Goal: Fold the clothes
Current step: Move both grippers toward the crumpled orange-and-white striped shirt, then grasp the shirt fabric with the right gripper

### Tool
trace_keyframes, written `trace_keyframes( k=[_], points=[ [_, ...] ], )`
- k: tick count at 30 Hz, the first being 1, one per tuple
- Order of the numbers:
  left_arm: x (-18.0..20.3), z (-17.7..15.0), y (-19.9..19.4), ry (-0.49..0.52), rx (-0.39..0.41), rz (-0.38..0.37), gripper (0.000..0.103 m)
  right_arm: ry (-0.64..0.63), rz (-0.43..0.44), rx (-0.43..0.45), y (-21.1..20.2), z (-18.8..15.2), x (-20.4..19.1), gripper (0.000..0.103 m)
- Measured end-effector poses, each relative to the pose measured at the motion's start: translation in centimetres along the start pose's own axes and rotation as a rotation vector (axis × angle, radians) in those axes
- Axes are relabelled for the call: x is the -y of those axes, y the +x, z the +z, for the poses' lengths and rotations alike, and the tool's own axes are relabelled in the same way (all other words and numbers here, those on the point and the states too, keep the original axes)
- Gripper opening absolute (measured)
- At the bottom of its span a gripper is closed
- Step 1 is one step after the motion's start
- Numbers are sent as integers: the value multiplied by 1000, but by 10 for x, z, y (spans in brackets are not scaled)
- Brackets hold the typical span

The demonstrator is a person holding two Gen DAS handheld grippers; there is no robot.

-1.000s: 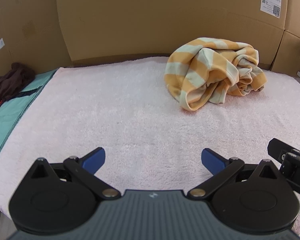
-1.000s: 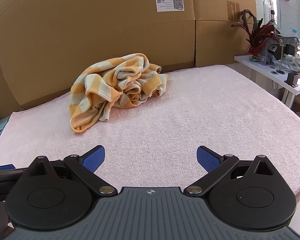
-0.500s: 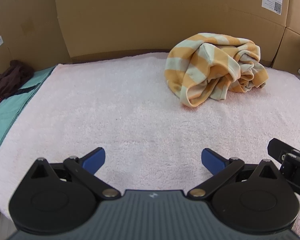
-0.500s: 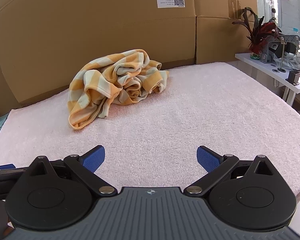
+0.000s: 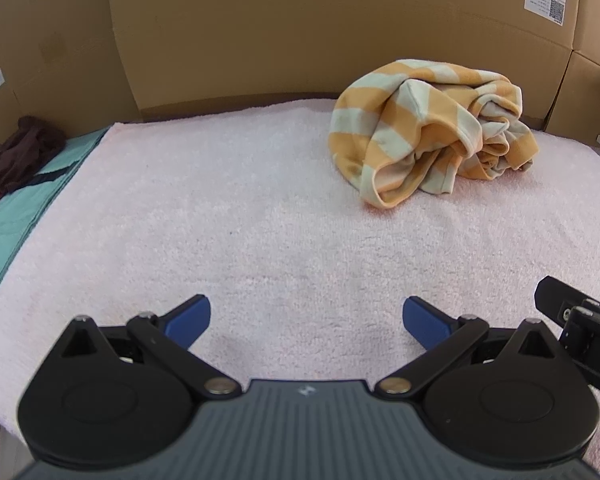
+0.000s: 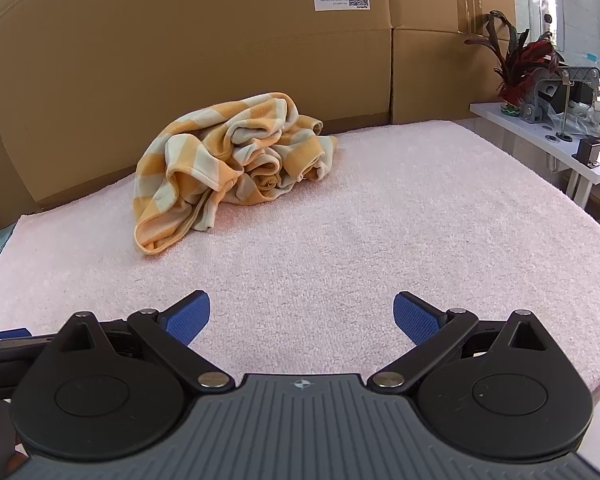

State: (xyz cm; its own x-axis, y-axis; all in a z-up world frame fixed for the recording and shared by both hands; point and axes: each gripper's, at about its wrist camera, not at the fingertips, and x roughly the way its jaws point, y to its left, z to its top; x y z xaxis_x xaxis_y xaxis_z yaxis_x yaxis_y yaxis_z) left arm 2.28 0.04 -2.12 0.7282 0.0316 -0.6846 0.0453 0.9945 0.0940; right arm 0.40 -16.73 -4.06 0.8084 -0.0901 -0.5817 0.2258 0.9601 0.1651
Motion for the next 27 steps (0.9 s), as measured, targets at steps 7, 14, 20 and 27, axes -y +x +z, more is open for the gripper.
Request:
trace_keyframes(
  k=[7, 14, 20, 27],
  points=[
    [-10, 7, 2, 48, 42, 4, 102, -6, 17, 24, 1, 11, 11, 100],
    [-8, 41, 21, 77, 87, -35, 102, -21, 83, 30, 20, 59, 15, 80],
    [15, 65, 68, 206, 73, -110, 102, -109, 148, 16, 49, 90, -11, 78],
    [7, 101, 120, 150, 57, -392, 99, -153, 224, -11, 111, 128, -40, 42]
  ],
)
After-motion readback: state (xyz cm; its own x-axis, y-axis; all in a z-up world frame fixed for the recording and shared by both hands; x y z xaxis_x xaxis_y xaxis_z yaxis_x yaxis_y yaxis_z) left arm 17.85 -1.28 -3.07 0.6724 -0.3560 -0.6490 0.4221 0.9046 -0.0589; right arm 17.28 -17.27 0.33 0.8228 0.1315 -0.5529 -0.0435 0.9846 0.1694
